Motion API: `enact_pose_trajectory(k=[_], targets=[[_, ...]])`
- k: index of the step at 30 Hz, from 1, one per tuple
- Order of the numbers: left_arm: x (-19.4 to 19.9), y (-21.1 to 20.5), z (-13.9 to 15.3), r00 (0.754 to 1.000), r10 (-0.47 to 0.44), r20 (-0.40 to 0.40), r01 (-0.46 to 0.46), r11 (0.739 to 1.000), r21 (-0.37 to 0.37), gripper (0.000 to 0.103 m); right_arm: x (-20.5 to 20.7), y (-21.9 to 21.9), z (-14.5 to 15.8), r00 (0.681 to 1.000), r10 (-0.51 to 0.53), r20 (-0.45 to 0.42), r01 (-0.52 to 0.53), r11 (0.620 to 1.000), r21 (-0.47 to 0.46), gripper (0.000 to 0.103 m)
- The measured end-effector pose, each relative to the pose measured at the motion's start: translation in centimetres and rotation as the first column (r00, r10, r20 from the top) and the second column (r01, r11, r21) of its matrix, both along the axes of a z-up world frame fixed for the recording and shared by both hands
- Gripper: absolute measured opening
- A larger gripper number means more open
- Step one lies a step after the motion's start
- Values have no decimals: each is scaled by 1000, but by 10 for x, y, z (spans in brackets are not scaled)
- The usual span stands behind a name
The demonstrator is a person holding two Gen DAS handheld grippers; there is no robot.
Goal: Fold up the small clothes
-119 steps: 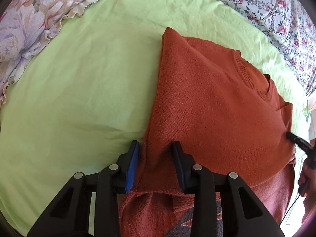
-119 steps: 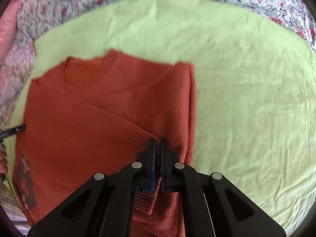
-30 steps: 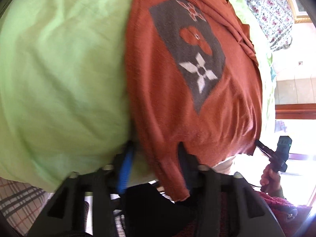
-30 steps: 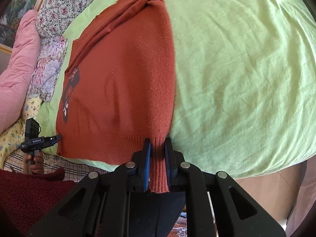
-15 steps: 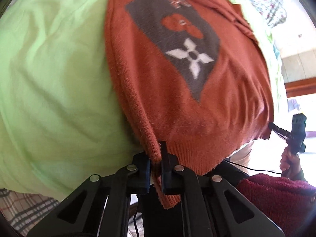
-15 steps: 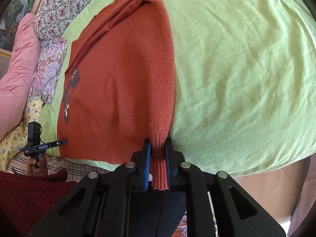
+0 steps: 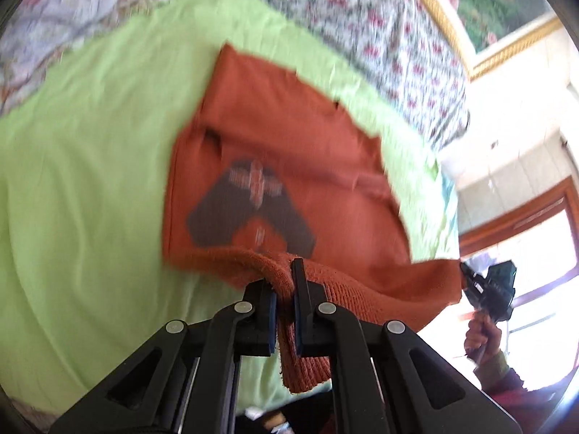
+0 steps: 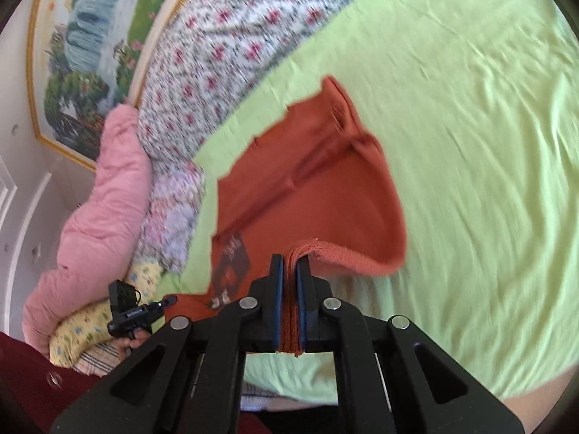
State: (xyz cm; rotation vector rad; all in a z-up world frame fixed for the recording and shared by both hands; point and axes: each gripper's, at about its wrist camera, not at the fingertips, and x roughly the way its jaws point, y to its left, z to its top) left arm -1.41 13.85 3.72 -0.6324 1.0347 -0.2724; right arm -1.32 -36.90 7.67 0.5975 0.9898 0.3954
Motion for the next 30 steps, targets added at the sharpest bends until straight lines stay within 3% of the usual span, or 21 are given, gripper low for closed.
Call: enact_pose_trajectory(k=[7,12,16,24,30], targets=[[93,16,12,992,93,82,-94,996,6,4,106,9,13,996,-14,85,14,1000,-3,6],[164,28,-2,982,173,76,-174,985,5,4,194,19,-1,998,-1,65,3,999,-33,6],[198,39,-14,974,217,63,-218,976,-3,4,249,24,-16,999,-2,42,4,998,-59,6],[258,52,-66,964,266,-28,-265,964,11,4,312,25,-64,998,-4,-64,-7,987,-163,6],[289,54,-101,959,269,-91,-267,963,41,5,333,13,-98,990,-46,-134,24,986,-164,6]])
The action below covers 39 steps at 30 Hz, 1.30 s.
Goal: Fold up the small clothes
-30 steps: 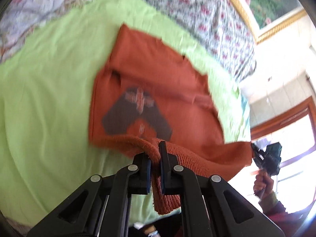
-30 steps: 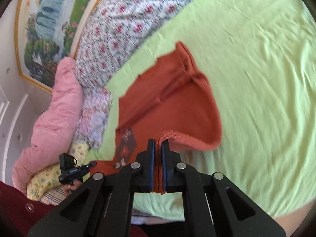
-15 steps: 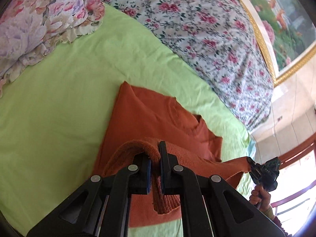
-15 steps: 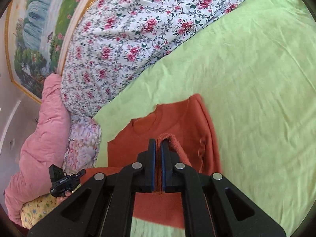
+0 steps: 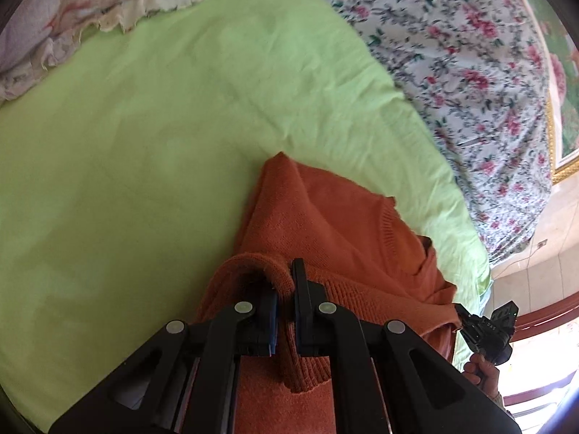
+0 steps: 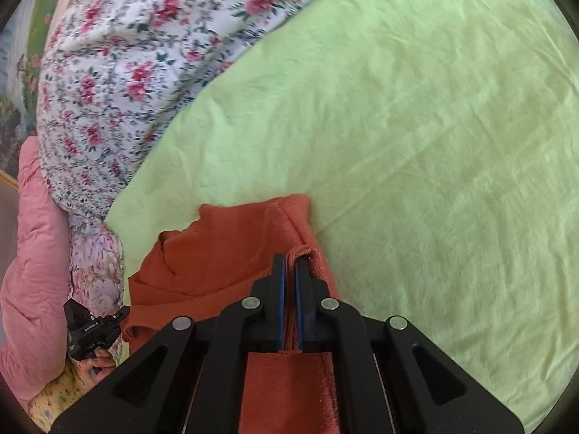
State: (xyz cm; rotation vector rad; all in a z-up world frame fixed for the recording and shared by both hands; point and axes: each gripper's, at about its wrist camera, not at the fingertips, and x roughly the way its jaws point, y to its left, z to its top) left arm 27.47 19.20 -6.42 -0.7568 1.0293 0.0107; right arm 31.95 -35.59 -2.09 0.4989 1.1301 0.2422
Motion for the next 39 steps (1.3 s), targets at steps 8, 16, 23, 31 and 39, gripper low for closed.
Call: enact_pose_trajectory(k=[8,16,23,31,39], targets=[[-13,-10,22,999,-41,-6,41,999,16,44,-7,1,11,1000,-10,7,10,999,-45,22],[-64,-91,43,950,-310,38,311,949,-47,50,-70,47,53,974,165,154,-156,985,-73,42],[-27,-148,9,882,-467,-63,469,883,16,49,-88,158,-10,775,628,-62,-631,770,-92,42],[57,-95,7,924,-371,-92,382,911,153,39,-7,126,-26,851,522,-54,-521,827,-211,39],[98,-36,19,992,-120,-39,124,978,170,39,34,52,-6,985,159,74,-137,962,-235,41]])
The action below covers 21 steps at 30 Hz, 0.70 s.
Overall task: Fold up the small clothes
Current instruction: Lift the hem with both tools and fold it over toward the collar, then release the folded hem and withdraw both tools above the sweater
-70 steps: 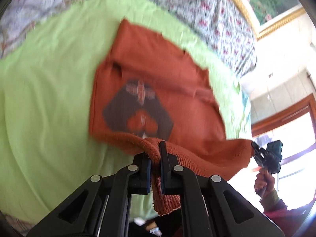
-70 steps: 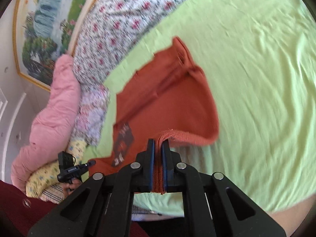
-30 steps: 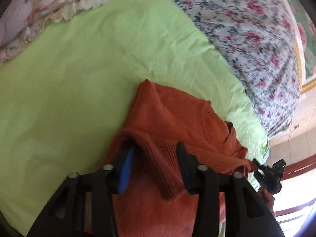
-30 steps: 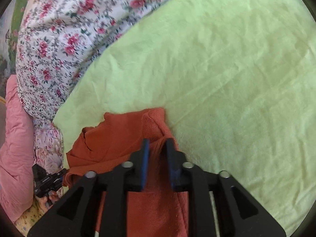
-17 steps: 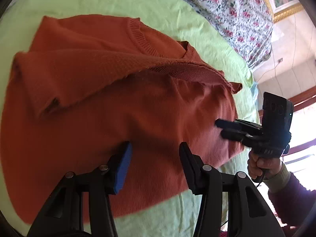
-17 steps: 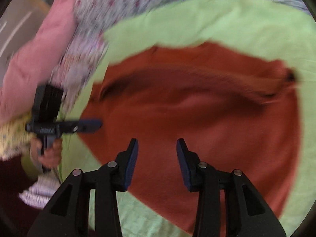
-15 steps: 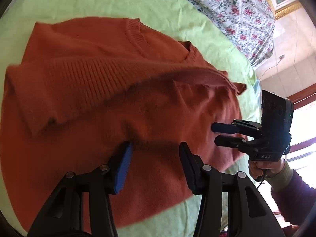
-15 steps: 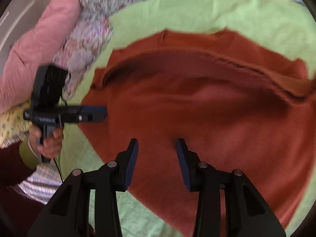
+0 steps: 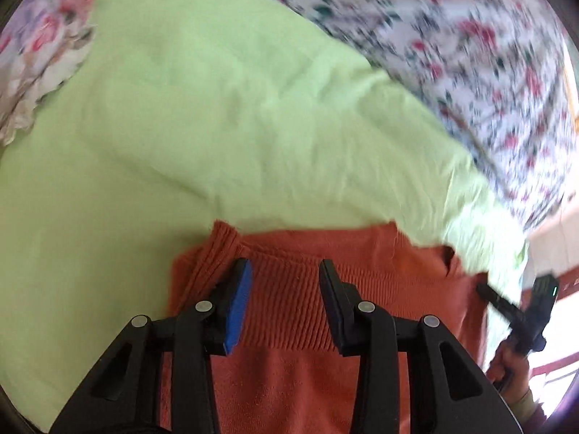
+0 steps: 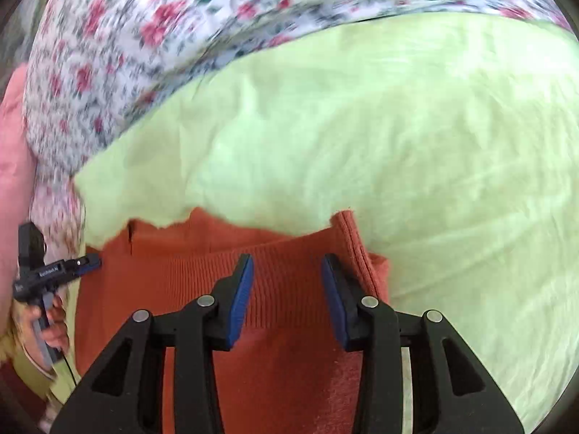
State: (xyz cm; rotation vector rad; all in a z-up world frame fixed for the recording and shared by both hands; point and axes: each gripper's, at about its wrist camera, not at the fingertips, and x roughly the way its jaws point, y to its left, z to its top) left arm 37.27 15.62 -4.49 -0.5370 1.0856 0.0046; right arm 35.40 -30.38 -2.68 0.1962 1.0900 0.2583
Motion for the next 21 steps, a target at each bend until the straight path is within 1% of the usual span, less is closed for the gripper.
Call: enact_pose_trajectory(k=[2,4,6,10,12,14,19,21], targets=[[-9,4,5,1000,16,12,-16,1000,-8,40,-11,2,8,1000,-2,18,2,1000,-1,41],[-23,1,9,1000,20,10,-20,1000,-4,41,-21,4,15,1000,0,27,0,1000,17,41],[-48,-1,12,1000,24,14,-24,999,-26,42,-37,4,25,1000,3,29,-4,999,35,41],[-95,-15,16,999,29,14,-28,997,-77,43,-68,12,31,1000,14,24,-16,999,52,43],[-117,-21,15,999,33,5,-32,994,-104,43,-89,12,34,1000,8,14,-9,999,53,43],[-143,-23,15,999,37,2,-37,991,-128,43,-109,11,33,1000,5,-2,-5,998,62,43],[-200,-25,17,997,71,-12,-72,979,-192,43,-163,3,30,999,-2,-50,4,999,50,43],[-217,-25,19,997,69,-21,-71,977,-199,43,-183,-2,26,997,-11,-70,14,999,37,43]])
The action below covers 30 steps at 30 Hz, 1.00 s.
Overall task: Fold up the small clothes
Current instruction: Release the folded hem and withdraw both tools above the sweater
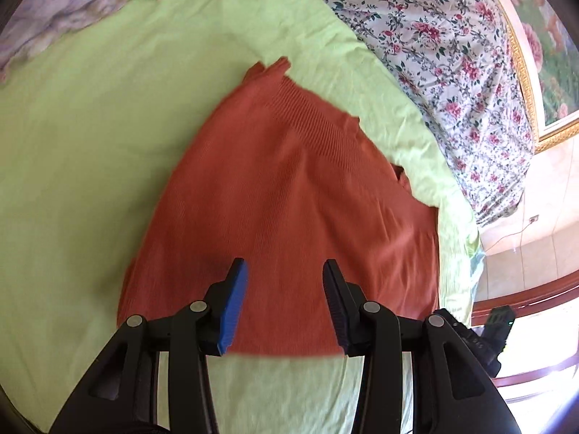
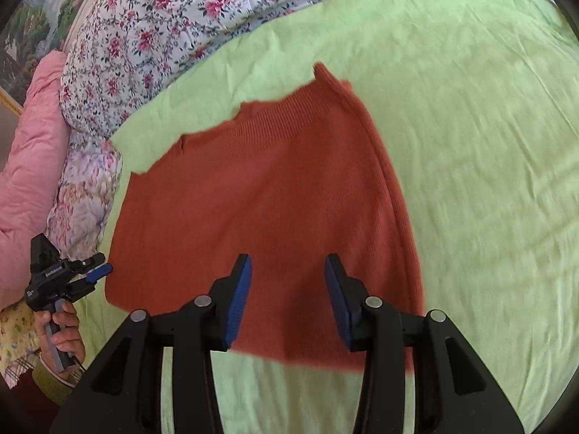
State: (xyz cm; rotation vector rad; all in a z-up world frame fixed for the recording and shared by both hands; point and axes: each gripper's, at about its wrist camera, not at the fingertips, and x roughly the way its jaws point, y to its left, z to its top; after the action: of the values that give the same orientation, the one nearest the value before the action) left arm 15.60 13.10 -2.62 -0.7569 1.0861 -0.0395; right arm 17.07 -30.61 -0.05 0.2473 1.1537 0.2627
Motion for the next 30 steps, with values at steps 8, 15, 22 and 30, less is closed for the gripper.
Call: enact_pose_trajectory(k=[8,15,22,30], targets=[[-51,-5,3,999,-19,-31,20,1000,13,53,-28,-27,1,991,-134,-12,133,986,-100,43],[-78,-4,-2,999,10,-51,-11,1000,-25,58,-43,-6,27,994,-105,43,106,994,-39,45],[-89,-5,-1,999,26,-42,-28,998,-52,64,-61,24,40,997,-54,63,55,998,-2,49],[-90,-6,-12,996,55,-66,-60,995,-83,65,-74,45,48,998,-20,55,20,1000,13,50]])
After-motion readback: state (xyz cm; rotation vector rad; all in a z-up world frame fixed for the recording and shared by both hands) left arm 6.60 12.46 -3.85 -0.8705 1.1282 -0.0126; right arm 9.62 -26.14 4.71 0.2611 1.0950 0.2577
